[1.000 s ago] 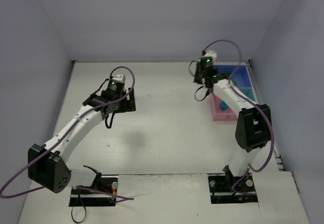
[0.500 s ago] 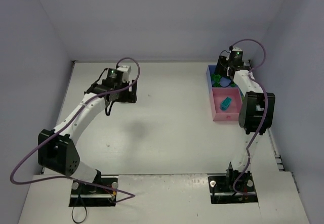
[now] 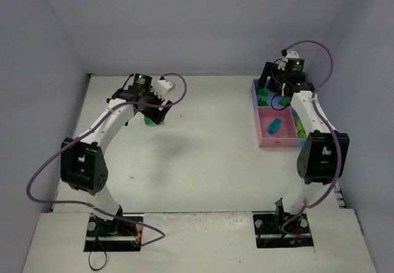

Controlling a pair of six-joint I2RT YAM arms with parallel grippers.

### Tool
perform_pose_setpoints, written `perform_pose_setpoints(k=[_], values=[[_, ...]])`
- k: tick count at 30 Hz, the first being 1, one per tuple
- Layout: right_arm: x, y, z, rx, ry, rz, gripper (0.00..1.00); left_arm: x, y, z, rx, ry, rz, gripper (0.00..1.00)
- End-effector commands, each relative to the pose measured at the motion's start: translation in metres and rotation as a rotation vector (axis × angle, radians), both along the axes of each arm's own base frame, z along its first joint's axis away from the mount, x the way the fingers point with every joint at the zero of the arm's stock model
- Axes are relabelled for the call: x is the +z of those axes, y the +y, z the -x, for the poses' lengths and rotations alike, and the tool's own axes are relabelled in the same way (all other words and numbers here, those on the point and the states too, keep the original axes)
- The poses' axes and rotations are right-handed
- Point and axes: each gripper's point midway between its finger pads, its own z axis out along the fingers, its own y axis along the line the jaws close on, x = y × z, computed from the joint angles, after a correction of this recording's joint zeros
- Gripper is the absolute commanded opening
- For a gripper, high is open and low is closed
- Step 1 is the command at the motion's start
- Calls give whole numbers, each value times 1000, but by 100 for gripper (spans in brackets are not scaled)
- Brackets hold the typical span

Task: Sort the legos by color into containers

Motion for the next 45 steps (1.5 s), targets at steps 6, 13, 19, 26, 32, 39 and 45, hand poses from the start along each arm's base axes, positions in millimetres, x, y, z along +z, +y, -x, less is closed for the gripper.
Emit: perform_pose_setpoints(k=[6,13,19,26,32,39,45], values=[[66,76,63,177,-166,-77,75,-5,33,-54,-188,-13,-253,75],[37,100,101,245,-95,-141,75,-41,36,-62,-235,80,-314,71],[27,101,117,267,-81,-142,76,-63,33,-65,-267,104,-314,66],[25,105,121,292,-74,-154,76,-83,30,-79,-270,81,-314,65],[21,108,126,307,-63,-167,76,-98,27,-72,-290,126,-295,48],[28,121,131,383,-71,-197,76,-80,16,-58,-311,107,-214,21],[46,158,138,525,-80,-261,77,-20,-17,-46,-317,-43,3,16]])
